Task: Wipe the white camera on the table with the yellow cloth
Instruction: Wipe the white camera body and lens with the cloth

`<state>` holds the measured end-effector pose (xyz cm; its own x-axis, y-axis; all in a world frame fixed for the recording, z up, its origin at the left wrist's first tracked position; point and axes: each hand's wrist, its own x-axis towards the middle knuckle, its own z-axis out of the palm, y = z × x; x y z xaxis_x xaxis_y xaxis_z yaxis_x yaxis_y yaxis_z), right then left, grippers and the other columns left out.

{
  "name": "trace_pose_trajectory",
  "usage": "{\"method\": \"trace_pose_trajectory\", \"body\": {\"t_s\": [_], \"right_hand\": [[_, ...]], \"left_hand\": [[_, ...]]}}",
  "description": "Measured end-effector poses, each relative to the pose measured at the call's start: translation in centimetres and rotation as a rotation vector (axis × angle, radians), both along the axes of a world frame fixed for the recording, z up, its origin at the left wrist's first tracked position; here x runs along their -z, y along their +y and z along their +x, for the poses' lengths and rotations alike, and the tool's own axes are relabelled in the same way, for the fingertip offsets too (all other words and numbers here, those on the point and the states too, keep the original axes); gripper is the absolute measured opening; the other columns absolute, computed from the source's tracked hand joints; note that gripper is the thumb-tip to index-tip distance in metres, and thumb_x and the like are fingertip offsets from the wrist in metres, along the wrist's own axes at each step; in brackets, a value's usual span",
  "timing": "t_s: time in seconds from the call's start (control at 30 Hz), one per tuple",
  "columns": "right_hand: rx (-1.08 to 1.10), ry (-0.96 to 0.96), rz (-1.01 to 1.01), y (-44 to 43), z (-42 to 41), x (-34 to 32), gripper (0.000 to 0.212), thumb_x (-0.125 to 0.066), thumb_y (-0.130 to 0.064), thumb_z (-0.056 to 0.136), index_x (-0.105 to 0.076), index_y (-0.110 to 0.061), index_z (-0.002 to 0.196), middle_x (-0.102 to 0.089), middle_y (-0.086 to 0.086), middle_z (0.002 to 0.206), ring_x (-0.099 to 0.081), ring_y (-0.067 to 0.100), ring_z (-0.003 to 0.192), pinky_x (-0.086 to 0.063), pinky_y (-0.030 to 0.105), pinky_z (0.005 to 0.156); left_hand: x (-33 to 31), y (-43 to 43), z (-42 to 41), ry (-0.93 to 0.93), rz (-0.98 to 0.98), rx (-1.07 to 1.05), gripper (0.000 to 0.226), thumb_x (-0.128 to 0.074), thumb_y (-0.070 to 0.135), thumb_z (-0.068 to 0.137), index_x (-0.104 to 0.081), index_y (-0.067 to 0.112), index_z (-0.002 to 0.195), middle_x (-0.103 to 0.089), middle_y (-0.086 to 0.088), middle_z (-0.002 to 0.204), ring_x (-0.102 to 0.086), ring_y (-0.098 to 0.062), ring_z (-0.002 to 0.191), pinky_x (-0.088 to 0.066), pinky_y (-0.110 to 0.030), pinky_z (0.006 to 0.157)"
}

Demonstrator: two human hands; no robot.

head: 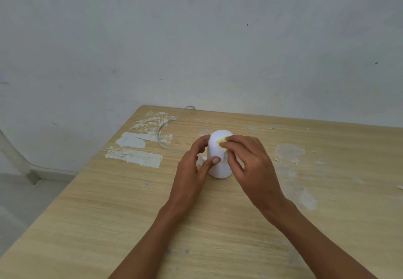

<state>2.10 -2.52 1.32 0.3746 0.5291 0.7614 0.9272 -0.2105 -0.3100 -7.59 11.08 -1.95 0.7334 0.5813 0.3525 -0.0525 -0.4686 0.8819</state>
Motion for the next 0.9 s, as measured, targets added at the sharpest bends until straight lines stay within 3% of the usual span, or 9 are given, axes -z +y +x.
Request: {"method": "trace_pose_trajectory", "body": {"t_s": [0.13,0.3,0.43,0.5,0.6,0.7,0.77,0.9], "right_hand": [[-0.008,0.239,0.105,0.7,0.0,-0.8,0.024,-0.060,-0.003,0.094,-0.073,-0.013,0.112,-0.068,-0.004,0.116,-0.060,0.015,0.114,-0.051,0.032,0.097],[-0.028,0.031,-0.006,-0.4,-0.8,0.1,0.023,-0.066,0.000,0.091,-0.073,-0.005,0.112,-0.067,0.005,0.116,-0.060,0.022,0.112,-0.049,0.030,0.098],[-0.031,-0.075,-0.080,-1.2,-0.5,1.2,0.022,-0.066,-0.002,0.091,-0.074,-0.004,0.112,-0.067,0.008,0.113,-0.063,0.025,0.108,-0.054,0.033,0.091],[-0.034,-0.081,-0.079,-1.5,-0.3,1.1,0.022,-0.063,-0.005,0.092,-0.074,-0.004,0.111,-0.067,0.007,0.111,-0.064,0.024,0.106,-0.055,0.034,0.089],[-0.019,-0.025,-0.023,-1.3,0.2,0.0,0.023,-0.058,-0.007,0.095,-0.073,-0.004,0.112,-0.066,0.006,0.112,-0.062,0.023,0.106,-0.053,0.030,0.091],[0.002,-0.001,-0.013,-0.6,0.4,-0.8,0.025,-0.056,-0.008,0.095,-0.073,-0.004,0.113,-0.066,0.006,0.113,-0.060,0.022,0.107,-0.051,0.028,0.090],[-0.006,-0.084,-0.069,-0.4,-0.1,-0.5,0.024,-0.057,-0.009,0.095,-0.073,-0.003,0.113,-0.067,0.007,0.111,-0.060,0.023,0.106,-0.052,0.029,0.089],[-0.002,-0.288,-0.162,-0.7,-0.2,0.0,0.020,-0.061,-0.008,0.093,-0.075,-0.007,0.107,-0.069,0.006,0.104,-0.062,0.024,0.099,-0.055,0.035,0.086]], "left_hand": [[0.1,-0.3,-0.1,-0.012,-0.008,0.003,0.051,-0.073,0.032,0.095,-0.051,0.037,0.142,-0.064,0.022,0.135,-0.057,0.002,0.131,-0.047,-0.040,0.110],[0.2,-0.4,-0.1,-0.023,-0.083,0.057,0.059,-0.077,0.037,0.091,-0.046,0.041,0.141,-0.064,0.015,0.139,-0.060,-0.006,0.132,-0.051,-0.045,0.107],[0.4,-0.1,0.2,-0.017,-0.057,0.064,0.058,-0.075,0.029,0.093,-0.045,0.037,0.142,-0.063,0.012,0.138,-0.060,-0.004,0.127,-0.050,-0.023,0.098],[0.3,0.2,0.4,0.013,-0.022,0.063,0.063,-0.075,0.030,0.092,-0.043,0.037,0.145,-0.063,0.013,0.136,-0.060,-0.003,0.124,-0.047,-0.019,0.095],[-0.1,0.6,0.9,0.079,0.026,0.076,0.074,-0.074,0.040,0.092,-0.037,0.036,0.156,-0.057,0.016,0.141,-0.054,-0.009,0.126,-0.046,-0.024,0.100],[0.1,1.0,0.9,0.098,0.068,0.092,0.067,-0.068,0.055,0.087,-0.046,0.041,0.149,-0.052,0.029,0.139,-0.048,-0.013,0.127,-0.045,-0.033,0.104],[0.1,1.2,0.7,0.093,0.075,0.094,0.061,-0.067,0.056,0.086,-0.046,0.047,0.143,-0.051,0.032,0.138,-0.046,-0.011,0.130,-0.042,-0.026,0.102],[-0.3,1.2,0.4,0.103,0.064,0.129,0.054,-0.069,0.034,0.096,-0.041,0.054,0.137,-0.051,0.025,0.142,-0.044,-0.006,0.135,-0.036,0.002,0.092]]}}
